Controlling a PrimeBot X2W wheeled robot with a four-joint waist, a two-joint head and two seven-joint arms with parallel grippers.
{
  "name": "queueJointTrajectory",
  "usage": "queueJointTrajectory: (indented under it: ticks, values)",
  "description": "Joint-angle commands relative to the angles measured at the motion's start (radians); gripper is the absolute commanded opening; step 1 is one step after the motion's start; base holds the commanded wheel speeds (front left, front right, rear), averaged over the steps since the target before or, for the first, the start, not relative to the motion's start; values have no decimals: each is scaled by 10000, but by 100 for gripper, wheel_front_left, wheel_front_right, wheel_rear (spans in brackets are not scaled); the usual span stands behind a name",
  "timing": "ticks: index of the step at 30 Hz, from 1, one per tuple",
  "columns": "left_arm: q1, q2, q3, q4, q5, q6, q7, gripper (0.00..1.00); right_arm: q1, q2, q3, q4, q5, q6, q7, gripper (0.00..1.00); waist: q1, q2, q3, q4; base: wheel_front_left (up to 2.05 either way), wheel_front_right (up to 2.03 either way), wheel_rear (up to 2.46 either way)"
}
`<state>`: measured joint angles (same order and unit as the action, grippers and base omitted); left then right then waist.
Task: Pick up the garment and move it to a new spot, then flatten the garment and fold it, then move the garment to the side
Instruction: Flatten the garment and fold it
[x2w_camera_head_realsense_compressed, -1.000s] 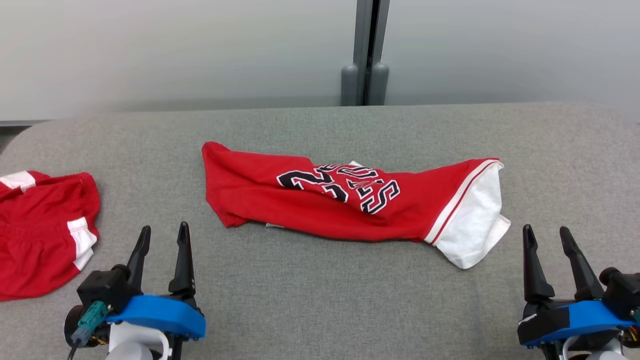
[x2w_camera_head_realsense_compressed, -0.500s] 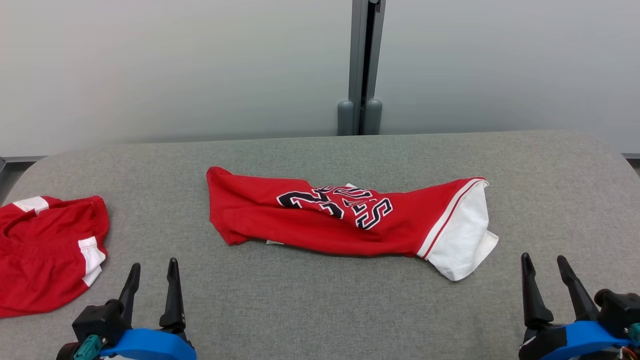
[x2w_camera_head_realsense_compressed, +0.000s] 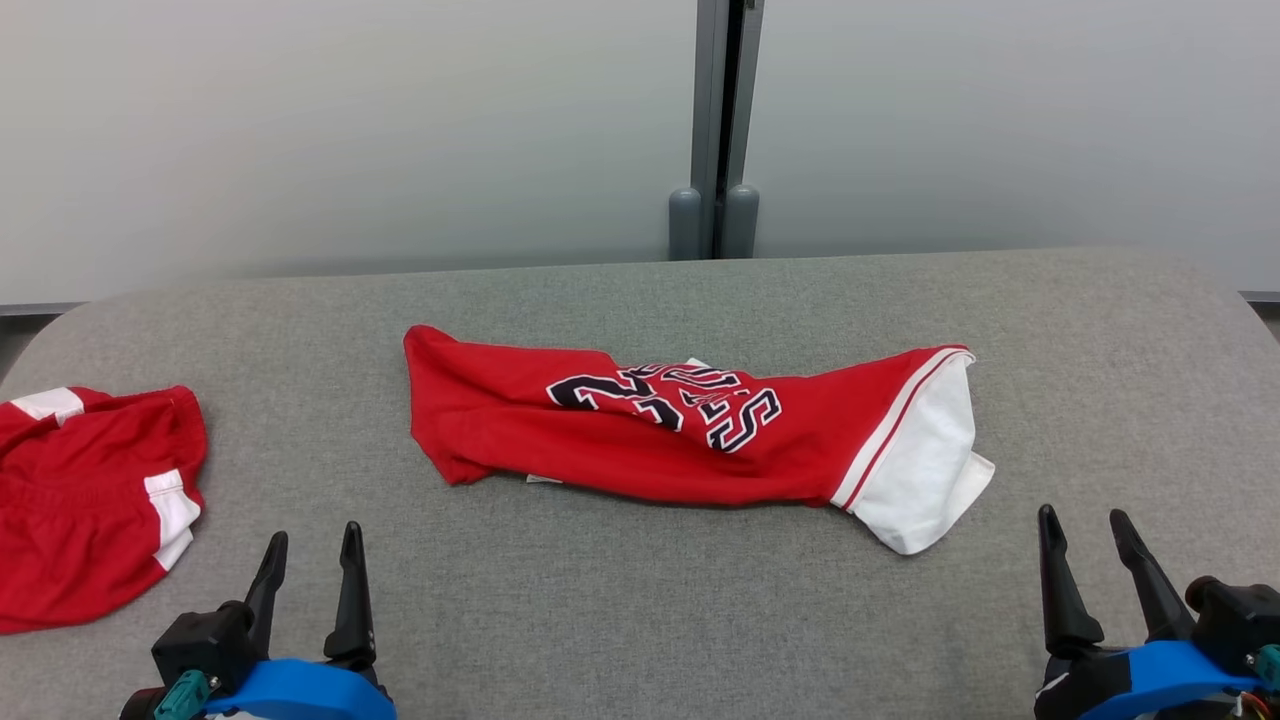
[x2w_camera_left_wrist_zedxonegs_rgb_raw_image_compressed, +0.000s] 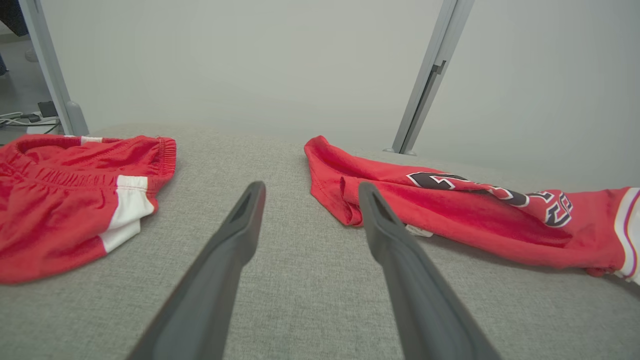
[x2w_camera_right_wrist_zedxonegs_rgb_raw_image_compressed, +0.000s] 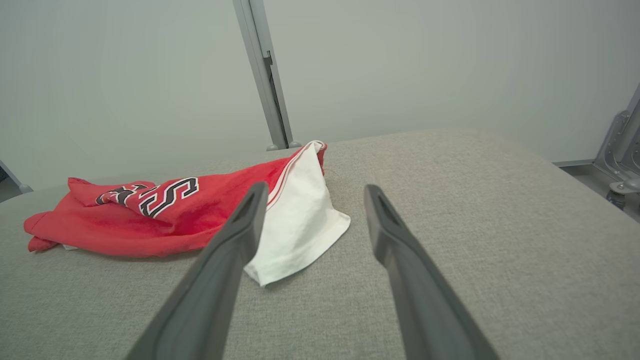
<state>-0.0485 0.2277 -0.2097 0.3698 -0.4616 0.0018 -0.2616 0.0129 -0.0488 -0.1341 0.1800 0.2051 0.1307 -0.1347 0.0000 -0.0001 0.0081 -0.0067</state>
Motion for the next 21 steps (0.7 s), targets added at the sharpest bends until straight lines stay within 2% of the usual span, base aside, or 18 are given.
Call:
queueJointTrajectory:
  ticks: [1, 6, 11, 15, 21]
  values:
    - [-170, 36, 12, 10, 57, -37, -48, 100, 51, -30, 17, -30, 48, 1, -24, 100, 0, 1, 36, 2, 0, 0, 0]
    - [-362, 19, -65, 104, 24, -62, 17, 100, -102, -30, 54, -27, 41, 3, -50, 100, 0, 1, 210, 7, 0, 0, 0]
    - [-1160, -125, -316, 506, -31, -264, 532, 100, -631, -31, 261, 83, -135, 1, 101, 100, 0, 1, 539, 19, 0, 0, 0]
    - [-2069, -316, -548, 1184, -166, -499, 1097, 100, -1276, -31, 346, 327, -275, 1, 498, 100, 0, 1, 934, -65, 0, 0, 0]
    - [-3346, -524, -721, 2503, -371, -779, 1518, 100, -2587, -31, -124, 1419, -463, 1, 1165, 100, 0, 1, 1542, -320, 0, 0, 0]
